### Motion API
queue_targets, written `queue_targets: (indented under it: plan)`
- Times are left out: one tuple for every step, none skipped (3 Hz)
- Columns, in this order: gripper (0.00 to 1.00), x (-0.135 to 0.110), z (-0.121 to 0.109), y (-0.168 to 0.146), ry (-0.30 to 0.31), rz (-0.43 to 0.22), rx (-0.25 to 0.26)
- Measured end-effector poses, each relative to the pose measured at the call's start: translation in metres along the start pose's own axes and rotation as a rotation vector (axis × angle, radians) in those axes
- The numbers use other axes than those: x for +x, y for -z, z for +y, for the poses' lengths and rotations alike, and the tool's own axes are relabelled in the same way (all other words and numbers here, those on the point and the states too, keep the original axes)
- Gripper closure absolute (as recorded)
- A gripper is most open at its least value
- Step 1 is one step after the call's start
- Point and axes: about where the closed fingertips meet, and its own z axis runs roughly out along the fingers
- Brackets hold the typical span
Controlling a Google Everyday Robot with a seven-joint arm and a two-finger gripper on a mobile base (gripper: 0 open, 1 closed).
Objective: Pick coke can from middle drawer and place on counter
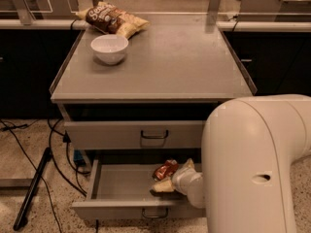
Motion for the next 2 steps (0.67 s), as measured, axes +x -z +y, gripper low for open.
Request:
queue_targets:
  plan:
    - [0.0, -0.0005, -0.0022, -0.0047, 0.014, -0.003, -0.01]
    - [0.0, -0.0012, -0.0041, -0.0134, 0.041, 0.008, -0.018]
